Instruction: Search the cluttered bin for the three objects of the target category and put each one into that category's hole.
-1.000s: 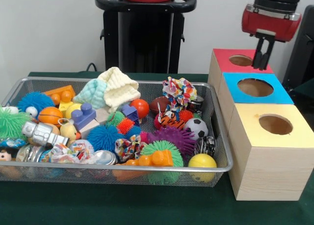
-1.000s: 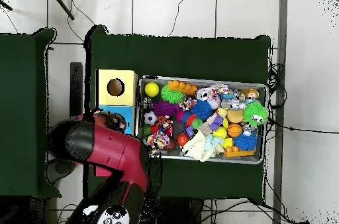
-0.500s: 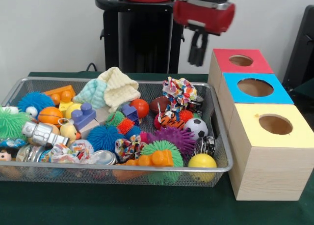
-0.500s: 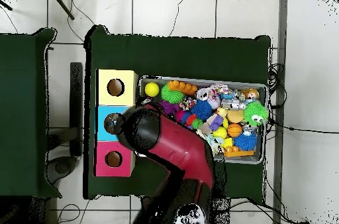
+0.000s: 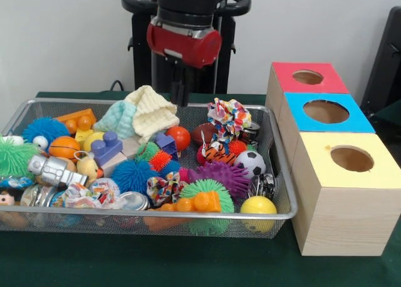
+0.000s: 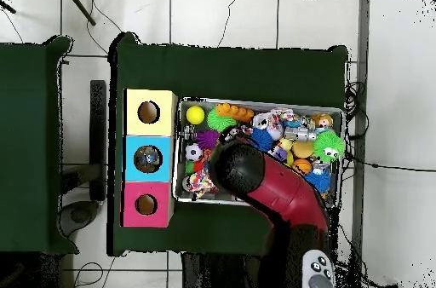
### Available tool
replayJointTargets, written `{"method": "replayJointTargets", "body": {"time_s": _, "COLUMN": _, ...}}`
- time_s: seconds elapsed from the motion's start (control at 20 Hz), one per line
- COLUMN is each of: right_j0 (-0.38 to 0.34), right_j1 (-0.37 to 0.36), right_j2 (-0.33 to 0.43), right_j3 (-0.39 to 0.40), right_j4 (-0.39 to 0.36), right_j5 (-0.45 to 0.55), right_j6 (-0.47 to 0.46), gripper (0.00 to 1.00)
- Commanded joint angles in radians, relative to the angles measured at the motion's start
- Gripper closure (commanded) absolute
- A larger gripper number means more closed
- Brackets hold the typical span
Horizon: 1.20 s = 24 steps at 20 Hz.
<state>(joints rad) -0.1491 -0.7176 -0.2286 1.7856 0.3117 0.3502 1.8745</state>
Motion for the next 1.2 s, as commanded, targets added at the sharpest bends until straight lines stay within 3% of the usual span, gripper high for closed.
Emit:
{"method": "replayJointTargets", "body": {"time_s": 0.05, "right_j0": -0.051, "right_j1": 0.035, "right_j2": 0.238, "right_j3": 0.085, "right_j4": -0.164, "right_j5": -0.082, "right_j6": -0.09, "gripper": 1.0}}
{"method": "replayJointTargets", "body": {"time_s": 0.25, "right_j0": -0.058, "right_j1": 0.033, "right_j2": 0.25, "right_j3": 0.078, "right_j4": -0.21, "right_j5": -0.061, "right_j6": -0.053, "gripper": 1.0}}
{"method": "replayJointTargets", "body": {"time_s": 0.3, "right_j0": -0.07, "right_j1": 0.033, "right_j2": 0.262, "right_j3": 0.07, "right_j4": -0.239, "right_j5": -0.051, "right_j6": -0.038, "gripper": 0.0}}
{"method": "replayJointTargets", "body": {"time_s": 0.55, "right_j0": -0.126, "right_j1": 0.041, "right_j2": 0.306, "right_j3": 0.052, "right_j4": -0.254, "right_j5": 0.018, "right_j6": -0.068, "gripper": 0.0}}
{"method": "replayJointTargets", "body": {"time_s": 0.95, "right_j0": -0.198, "right_j1": 0.054, "right_j2": 0.358, "right_j3": 0.023, "right_j4": -0.288, "right_j5": 0.018, "right_j6": -0.046, "gripper": 0.0}}
{"method": "replayJointTargets", "body": {"time_s": 1.2, "right_j0": -0.228, "right_j1": 0.041, "right_j2": 0.386, "right_j3": -0.006, "right_j4": -0.278, "right_j5": 0.098, "right_j6": -0.041, "gripper": 0.0}}
